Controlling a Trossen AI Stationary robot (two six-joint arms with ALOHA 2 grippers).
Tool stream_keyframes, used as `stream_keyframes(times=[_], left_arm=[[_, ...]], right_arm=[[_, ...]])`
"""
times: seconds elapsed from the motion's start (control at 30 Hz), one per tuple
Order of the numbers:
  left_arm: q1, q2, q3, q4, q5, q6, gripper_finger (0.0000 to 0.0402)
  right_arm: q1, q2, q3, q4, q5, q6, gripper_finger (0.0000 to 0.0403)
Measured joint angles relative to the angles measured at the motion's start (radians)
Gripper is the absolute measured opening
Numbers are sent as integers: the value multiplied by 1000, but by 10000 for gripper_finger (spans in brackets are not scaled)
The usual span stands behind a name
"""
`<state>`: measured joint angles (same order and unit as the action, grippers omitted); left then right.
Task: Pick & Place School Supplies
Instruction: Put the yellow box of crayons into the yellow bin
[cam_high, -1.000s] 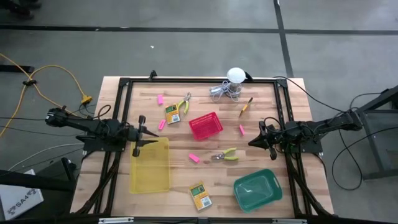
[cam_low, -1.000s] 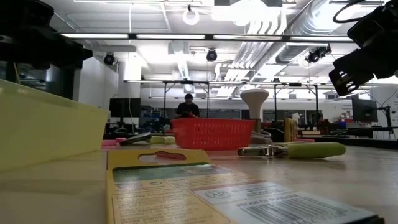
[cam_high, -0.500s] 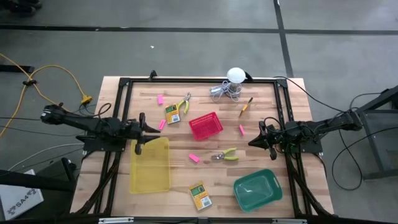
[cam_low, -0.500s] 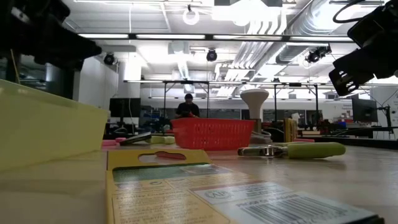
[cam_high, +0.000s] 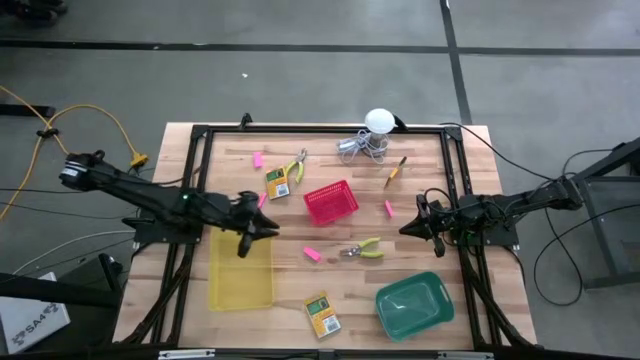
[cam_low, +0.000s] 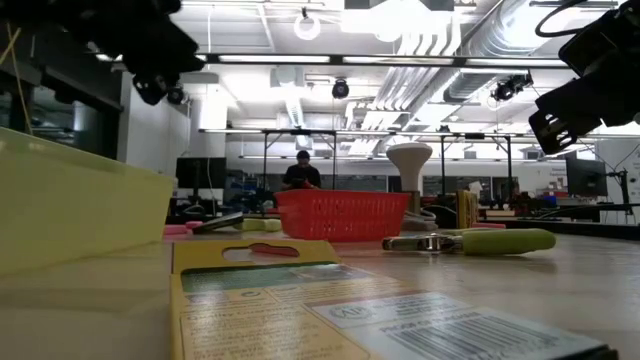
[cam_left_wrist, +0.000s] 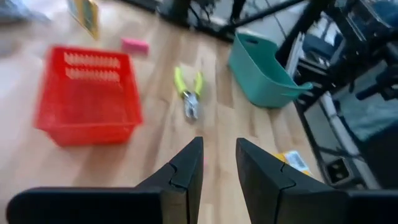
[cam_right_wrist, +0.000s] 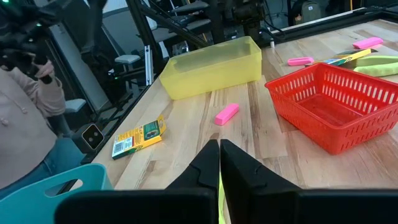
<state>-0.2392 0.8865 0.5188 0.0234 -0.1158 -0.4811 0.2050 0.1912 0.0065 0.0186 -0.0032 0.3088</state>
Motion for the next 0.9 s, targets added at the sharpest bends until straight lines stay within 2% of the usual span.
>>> stream_keyframes(times=[0.17,0.4,0.5,0.6,0.9], left_arm=[[47,139,143,-146,99,-50,91],[131,346,252,-173,432,-118,91],[159,433,286,-174,541,-118,91],[171,503,324,-173,575,-93,91],[160,654,419,-177,581,-46,91]], right_arm=[[0,0,0,0,0,0,3],[0,0,0,0,0,0,3],[0,0,0,0,0,0,3],[0,0,0,0,0,0,3],[0,0,0,0,0,0,3]])
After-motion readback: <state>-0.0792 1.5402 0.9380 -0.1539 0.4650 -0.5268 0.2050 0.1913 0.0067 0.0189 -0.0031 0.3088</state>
